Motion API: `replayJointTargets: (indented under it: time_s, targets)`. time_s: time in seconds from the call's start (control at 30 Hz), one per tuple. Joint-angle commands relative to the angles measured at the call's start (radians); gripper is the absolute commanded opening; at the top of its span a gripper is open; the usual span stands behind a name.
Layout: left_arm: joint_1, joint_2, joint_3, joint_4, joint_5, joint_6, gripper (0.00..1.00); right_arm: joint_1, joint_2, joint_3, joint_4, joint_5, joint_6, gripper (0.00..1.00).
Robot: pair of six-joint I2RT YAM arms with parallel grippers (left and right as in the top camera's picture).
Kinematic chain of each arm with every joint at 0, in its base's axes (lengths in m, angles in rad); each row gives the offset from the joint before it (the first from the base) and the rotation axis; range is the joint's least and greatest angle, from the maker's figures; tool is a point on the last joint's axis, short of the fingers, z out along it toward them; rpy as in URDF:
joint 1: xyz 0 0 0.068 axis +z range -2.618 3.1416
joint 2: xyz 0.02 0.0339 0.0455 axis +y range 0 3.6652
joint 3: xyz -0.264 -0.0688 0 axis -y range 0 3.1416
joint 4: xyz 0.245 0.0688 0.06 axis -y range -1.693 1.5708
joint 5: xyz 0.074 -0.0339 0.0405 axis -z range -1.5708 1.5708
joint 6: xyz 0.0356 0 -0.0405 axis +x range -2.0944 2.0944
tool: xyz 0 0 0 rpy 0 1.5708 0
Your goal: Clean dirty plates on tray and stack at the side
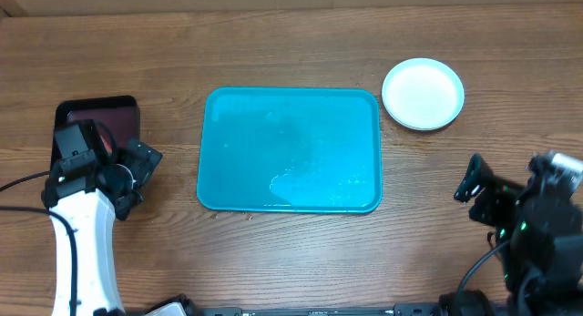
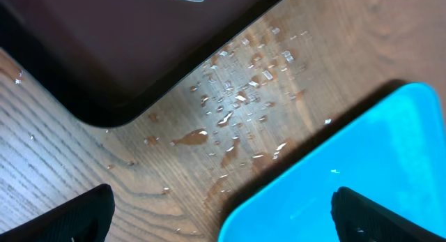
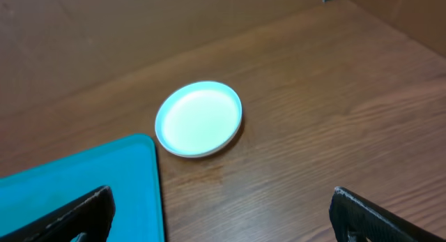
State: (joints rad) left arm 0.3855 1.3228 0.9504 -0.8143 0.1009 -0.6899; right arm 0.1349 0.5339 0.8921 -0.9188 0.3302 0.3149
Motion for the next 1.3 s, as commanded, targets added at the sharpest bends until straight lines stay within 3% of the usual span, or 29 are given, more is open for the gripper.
replayJointTargets:
  time_s: [0.0,0.3,0.8,1.0,1.27]
  targets:
    - [-0.008,0.056,-0.001,0.003,-0.007,-0.017,1.0,-0.008,-0.136,-0.175,0.111,-0.031,0.007,1.0]
    - [-0.008,0.149,-0.001,0.003,-0.007,-0.017,1.0,-0.008,-0.428,-0.531,0.433,-0.048,0.006,1.0]
    - [-0.008,0.194,-0.001,0.004,-0.007,-0.017,1.0,-0.127,-0.531,-0.878,0.95,-0.305,-0.088,1.0]
    - [-0.008,0.194,-0.001,0.004,-0.007,-0.017,1.0,-0.159,-0.531,-0.884,0.967,-0.336,-0.163,1.0]
    - [-0.008,0.194,-0.001,0.004,-0.007,-0.017,1.0,-0.158,-0.531,-0.884,0.834,-0.327,-0.171,1.0]
